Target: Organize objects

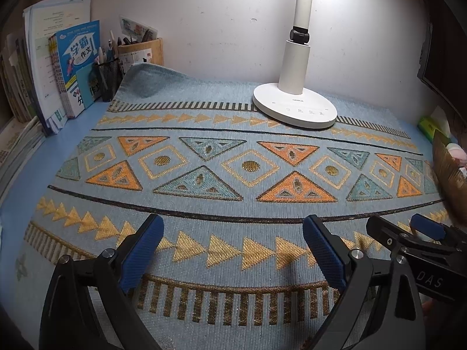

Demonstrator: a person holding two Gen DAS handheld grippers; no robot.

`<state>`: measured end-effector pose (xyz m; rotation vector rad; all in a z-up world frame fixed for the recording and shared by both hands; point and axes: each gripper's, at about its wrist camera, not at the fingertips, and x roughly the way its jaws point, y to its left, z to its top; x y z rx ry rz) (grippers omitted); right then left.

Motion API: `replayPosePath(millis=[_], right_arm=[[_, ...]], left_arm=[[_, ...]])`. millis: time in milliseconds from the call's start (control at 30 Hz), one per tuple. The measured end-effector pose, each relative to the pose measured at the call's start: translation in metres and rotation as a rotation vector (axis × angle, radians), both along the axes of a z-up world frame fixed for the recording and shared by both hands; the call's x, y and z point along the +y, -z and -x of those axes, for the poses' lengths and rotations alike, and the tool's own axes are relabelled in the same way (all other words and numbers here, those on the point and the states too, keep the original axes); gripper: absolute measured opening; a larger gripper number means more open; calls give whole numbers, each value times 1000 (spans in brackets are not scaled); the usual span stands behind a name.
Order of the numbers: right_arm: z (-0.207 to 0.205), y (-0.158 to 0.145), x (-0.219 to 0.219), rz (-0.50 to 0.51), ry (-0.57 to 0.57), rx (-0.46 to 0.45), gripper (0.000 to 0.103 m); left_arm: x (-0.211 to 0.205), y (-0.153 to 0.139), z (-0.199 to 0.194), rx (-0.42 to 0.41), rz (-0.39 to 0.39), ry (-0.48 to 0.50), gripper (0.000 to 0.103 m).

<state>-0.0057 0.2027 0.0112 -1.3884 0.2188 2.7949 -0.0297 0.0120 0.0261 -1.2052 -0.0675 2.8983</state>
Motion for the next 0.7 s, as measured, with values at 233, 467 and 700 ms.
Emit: replayPosePath(millis=[233,467,700], right_arm=[[0,2,3,-3,21,-9,97],[4,4,1,-44,23,-39,100],[19,4,-2,-126,-85,-80,103]], left_arm=[[2,4,3,-31,5,4,97],[4,13,11,-112,28,6,98],[-6,20,25,-160,26,-22,103]])
